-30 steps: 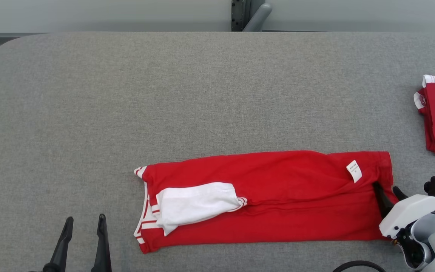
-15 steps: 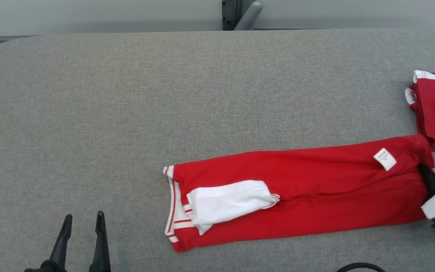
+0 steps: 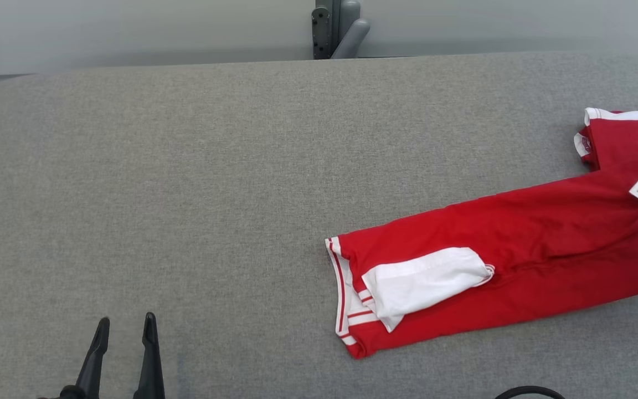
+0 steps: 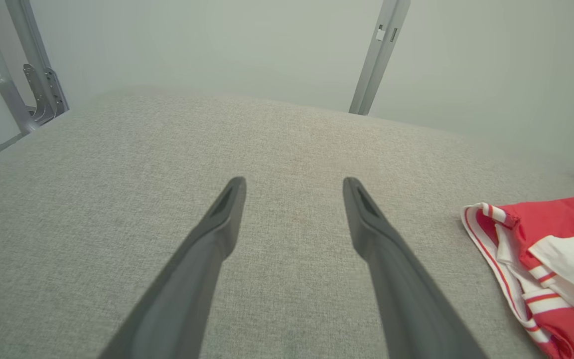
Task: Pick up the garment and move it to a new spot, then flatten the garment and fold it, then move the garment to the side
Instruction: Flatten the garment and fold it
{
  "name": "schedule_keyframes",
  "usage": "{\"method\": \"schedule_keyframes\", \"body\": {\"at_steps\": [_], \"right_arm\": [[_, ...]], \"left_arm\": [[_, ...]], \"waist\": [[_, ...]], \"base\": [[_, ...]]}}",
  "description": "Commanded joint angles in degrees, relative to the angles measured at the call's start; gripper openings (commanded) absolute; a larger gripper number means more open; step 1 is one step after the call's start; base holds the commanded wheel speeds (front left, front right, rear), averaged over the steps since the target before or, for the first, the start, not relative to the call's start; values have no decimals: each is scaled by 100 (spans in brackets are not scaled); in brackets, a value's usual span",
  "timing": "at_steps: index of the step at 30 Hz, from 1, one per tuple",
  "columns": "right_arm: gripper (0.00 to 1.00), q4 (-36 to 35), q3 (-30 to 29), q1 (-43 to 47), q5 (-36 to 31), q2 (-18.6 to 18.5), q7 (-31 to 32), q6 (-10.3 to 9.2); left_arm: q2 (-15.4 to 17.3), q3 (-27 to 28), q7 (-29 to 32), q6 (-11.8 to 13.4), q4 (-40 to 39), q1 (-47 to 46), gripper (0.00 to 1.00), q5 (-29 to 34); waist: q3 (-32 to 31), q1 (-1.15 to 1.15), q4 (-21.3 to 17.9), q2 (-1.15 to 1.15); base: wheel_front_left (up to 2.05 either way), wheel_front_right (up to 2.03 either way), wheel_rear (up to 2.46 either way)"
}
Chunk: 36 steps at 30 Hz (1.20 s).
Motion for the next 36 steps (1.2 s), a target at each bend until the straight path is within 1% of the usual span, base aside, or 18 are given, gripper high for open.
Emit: {"method": "schedule_keyframes", "body": {"at_steps": [1, 4, 5, 7, 10, 12, 13, 15, 16, 19, 23, 26, 31, 36], "right_arm": [[0, -430, -19, 74, -152, 41, 171, -1], [0, -1125, 187, 77, -407, 298, 472, -2], [0, -1125, 187, 77, -407, 298, 472, -2], [0, -1566, 453, 19, -632, 571, 680, -2], [0, -2053, 1076, -78, -951, 1210, 969, -2], [0, -2142, 1542, -164, -1248, 1633, 1121, -1], [0, -2093, 1732, -211, -1365, 1903, 1159, -2], [0, -1931, 2160, -282, -1611, 2309, 1238, -2], [0, -1801, 2281, -311, -1713, 2520, 1237, -2], [0, -1426, 2647, -352, -2034, 2918, 1183, -2], [0, -959, 2816, -439, -2332, 3220, 958, -2], [0, -738, 2850, -504, -2481, 3335, 817, -1], [0, -528, 2848, -468, -2700, 3410, 778, -1], [0, -495, 2816, -443, -2845, 3449, 777, -1]], "left_arm": [[5, -28, -16, 26, -28, 20, 100, -36], [4, -77, -15, 24, -12, -75, 100, -58], [4, -77, -15, 24, -12, -75, 100, -58], [5, -87, -16, 22, 0, -116, 100, -66], [5, -131, -16, 18, 47, -166, 100, -8], [5, -171, -16, 13, 121, -199, 100, 34], [6, -179, -16, 12, 139, -224, 100, 35], [5, -222, -16, 8, 190, -263, 100, 60], [6, -228, -16, 6, 202, -273, 100, 58], [7, -217, -16, 2, 260, -356, 100, 50], [5, -180, -15, -1, 328, -339, 100, 47], [6, -183, -16, -3, 369, -286, 100, 6], [6, -160, -16, -3, 450, -253, 100, -42], [6, -170, -16, -4, 489, -230, 100, -67]], "waist": [[10, 0, -34, 0], [64, 0, -52, 0], [64, 0, -52, 0], [109, 0, -68, 0], [182, 0, -86, 0], [229, 0, -88, 0], [247, 0, -88, 0], [277, 0, -55, 0], [284, 0, -38, 0], [299, 0, 65, 0], [300, 0, 149, 0], [283, 0, 196, 0], [253, 0, 245, 0], [239, 0, 231, 0]], "base": [[0, 0, 0], [0, 0, 0], [0, 0, 0], [0, 0, 0], [0, 0, 0], [0, 0, 0], [0, 0, 0], [0, 0, 0], [0, 0, 0], [0, 0, 0], [0, 0, 0], [0, 0, 0], [0, 0, 0], [0, 0, 0]]}}
